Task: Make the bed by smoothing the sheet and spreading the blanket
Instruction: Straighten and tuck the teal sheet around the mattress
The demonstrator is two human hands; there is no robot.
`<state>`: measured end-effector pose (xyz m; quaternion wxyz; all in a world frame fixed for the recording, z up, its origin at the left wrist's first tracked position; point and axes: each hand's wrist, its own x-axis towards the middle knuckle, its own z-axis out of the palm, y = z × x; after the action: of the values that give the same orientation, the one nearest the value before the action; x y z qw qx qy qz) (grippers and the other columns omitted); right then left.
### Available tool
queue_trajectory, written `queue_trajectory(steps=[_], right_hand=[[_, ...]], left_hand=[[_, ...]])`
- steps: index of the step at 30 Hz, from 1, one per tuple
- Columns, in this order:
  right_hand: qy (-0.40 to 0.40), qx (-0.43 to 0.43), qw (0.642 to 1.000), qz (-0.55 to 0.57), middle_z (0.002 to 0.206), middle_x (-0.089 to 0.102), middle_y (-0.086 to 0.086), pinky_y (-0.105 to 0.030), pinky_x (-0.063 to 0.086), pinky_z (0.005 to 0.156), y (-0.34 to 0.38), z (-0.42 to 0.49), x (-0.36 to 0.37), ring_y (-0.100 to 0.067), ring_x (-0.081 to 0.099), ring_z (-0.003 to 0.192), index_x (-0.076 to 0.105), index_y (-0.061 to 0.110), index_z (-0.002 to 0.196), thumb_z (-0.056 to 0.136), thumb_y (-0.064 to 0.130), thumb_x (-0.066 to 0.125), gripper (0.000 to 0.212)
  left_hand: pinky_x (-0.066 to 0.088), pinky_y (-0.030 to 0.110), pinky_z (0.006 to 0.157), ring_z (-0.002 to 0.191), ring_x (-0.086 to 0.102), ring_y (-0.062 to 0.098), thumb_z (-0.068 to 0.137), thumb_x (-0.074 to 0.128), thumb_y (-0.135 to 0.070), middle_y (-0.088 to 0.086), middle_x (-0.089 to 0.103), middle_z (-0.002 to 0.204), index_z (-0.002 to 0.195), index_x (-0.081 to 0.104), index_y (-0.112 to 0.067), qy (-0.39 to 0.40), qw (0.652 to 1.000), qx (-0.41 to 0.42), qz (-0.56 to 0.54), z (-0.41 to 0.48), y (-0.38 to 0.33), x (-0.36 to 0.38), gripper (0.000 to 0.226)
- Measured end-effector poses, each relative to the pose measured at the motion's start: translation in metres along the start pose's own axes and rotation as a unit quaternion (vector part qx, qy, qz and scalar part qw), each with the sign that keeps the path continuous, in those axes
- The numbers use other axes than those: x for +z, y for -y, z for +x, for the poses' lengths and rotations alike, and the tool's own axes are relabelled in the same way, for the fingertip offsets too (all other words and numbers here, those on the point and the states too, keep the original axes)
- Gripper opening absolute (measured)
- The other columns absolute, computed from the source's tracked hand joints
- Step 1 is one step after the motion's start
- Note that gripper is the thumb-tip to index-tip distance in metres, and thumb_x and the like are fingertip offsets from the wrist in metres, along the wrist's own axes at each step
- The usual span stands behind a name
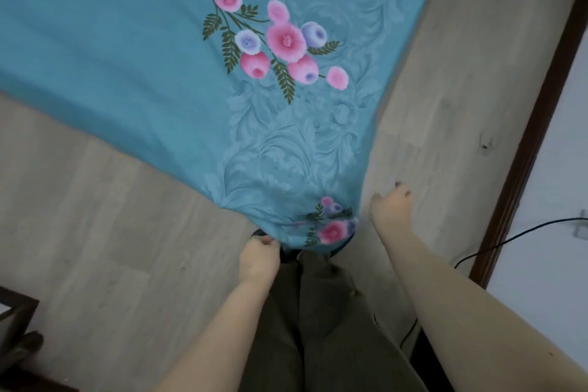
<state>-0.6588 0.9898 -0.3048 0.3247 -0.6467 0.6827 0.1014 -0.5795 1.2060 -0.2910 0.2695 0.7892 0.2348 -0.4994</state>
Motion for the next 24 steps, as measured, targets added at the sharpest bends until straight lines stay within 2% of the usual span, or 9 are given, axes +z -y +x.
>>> queue_trajectory(steps=[2, 4, 7, 9, 11, 16, 19, 21, 24], right_hand=[[-0.057, -0.174, 0.982, -0.044, 0.149, 0.029, -0.024, -0.04, 0.031, 0.109, 0.035, -0.004, -0.004, -0.039, 0.037, 0.133, 0.035, 0.0, 0.142, 0.091, 0.01, 0.056, 0.057], [-0.081, -0.36, 0.922, -0.121, 0.155, 0.024, -0.021, -0.043, 0.025, 0.115, 0.067, -0.008, -0.001, -0.039, 0.03, 0.138, 0.036, 0.007, 0.146, 0.091, 0.017, 0.057, 0.059], [0.001, -0.497, 0.823, -0.275, 0.162, 0.006, -0.011, -0.053, 0.022, 0.115, 0.093, -0.004, 0.009, -0.039, 0.014, 0.146, 0.023, 0.027, 0.152, 0.094, 0.034, 0.051, 0.064], [0.066, -0.468, 0.805, -0.358, 0.161, -0.014, -0.005, -0.057, 0.016, 0.115, 0.091, 0.01, 0.014, -0.034, -0.005, 0.149, 0.002, 0.039, 0.152, 0.097, 0.047, 0.039, 0.067], [0.1, -0.404, 0.823, -0.387, 0.157, -0.028, -0.005, -0.06, 0.011, 0.115, 0.08, 0.025, 0.015, -0.026, -0.019, 0.147, -0.015, 0.042, 0.148, 0.097, 0.055, 0.031, 0.07], [0.106, -0.386, 0.831, -0.385, 0.148, -0.045, -0.007, -0.066, 0.004, 0.112, 0.072, 0.03, 0.02, -0.023, -0.041, 0.136, -0.035, 0.038, 0.139, 0.097, 0.056, 0.024, 0.075], [0.135, -0.369, 0.829, -0.397, 0.137, -0.057, -0.006, -0.072, -0.004, 0.106, 0.076, 0.032, 0.02, -0.021, -0.056, 0.121, -0.047, 0.04, 0.128, 0.096, 0.058, 0.024, 0.079], [0.169, -0.37, 0.811, -0.421, 0.135, -0.058, -0.009, -0.075, -0.007, 0.102, 0.08, 0.029, 0.017, -0.025, -0.056, 0.121, -0.05, 0.039, 0.125, 0.094, 0.062, 0.027, 0.085], [0.226, -0.401, 0.777, -0.429, 0.152, -0.036, -0.014, -0.071, 0.0, 0.106, 0.091, 0.032, 0.003, -0.031, -0.027, 0.144, -0.033, 0.038, 0.141, 0.089, 0.06, 0.045, 0.096]], left_hand=[[0.046, 0.036, 0.093, 0.112, 0.057, 0.033, 0.093, 0.052, -0.022, 0.016, 0.06, 0.123, 0.129, 0.049, -0.005, -0.071, 0.991, 0.083, 0.075, -0.001, -0.005, -0.013, 0.04], [0.037, 0.039, 0.108, 0.131, 0.042, 0.031, 0.095, 0.05, -0.022, 0.016, 0.039, 0.146, 0.146, 0.03, -0.006, -0.109, 0.974, 0.184, 0.075, -0.001, -0.014, -0.023, 0.056], [0.018, 0.037, 0.118, 0.147, 0.013, 0.03, 0.097, 0.05, -0.027, 0.015, -0.001, 0.161, 0.153, 0.013, -0.011, -0.153, 0.941, 0.286, 0.099, 0.002, -0.038, -0.037, 0.069], [0.015, 0.044, 0.118, 0.147, 0.005, 0.036, 0.096, 0.052, -0.033, 0.019, -0.013, 0.159, 0.154, 0.013, -0.019, -0.197, 0.916, 0.319, 0.143, 0.012, -0.057, -0.047, 0.071], [0.014, 0.055, 0.115, 0.146, 0.0, 0.04, 0.095, 0.05, -0.041, 0.018, -0.018, 0.158, 0.153, 0.01, -0.03, -0.231, 0.901, 0.321, 0.179, 0.025, -0.078, -0.056, 0.072], [0.009, 0.064, 0.112, 0.141, -0.016, 0.05, 0.087, 0.042, -0.065, 0.012, -0.027, 0.157, 0.151, -0.004, -0.04, -0.167, 0.916, 0.24, 0.274, 0.059, -0.11, -0.051, 0.082], [0.028, 0.053, 0.112, 0.138, 0.019, 0.055, 0.084, 0.055, -0.059, 0.014, -0.043, 0.148, 0.144, -0.016, -0.048, -0.118, 0.93, 0.255, 0.238, 0.052, -0.108, -0.022, 0.093], [0.045, 0.047, 0.101, 0.128, 0.04, 0.054, 0.08, 0.064, -0.055, 0.015, -0.049, 0.143, 0.142, -0.016, -0.048, -0.097, 0.925, 0.271, 0.247, 0.038, -0.102, 0.0, 0.101], [0.05, 0.037, 0.088, 0.111, 0.059, 0.046, 0.086, 0.061, -0.049, 0.03, -0.044, 0.141, 0.147, -0.016, -0.036, -0.062, 0.912, 0.208, 0.349, 0.013, -0.105, 0.035, 0.1]])
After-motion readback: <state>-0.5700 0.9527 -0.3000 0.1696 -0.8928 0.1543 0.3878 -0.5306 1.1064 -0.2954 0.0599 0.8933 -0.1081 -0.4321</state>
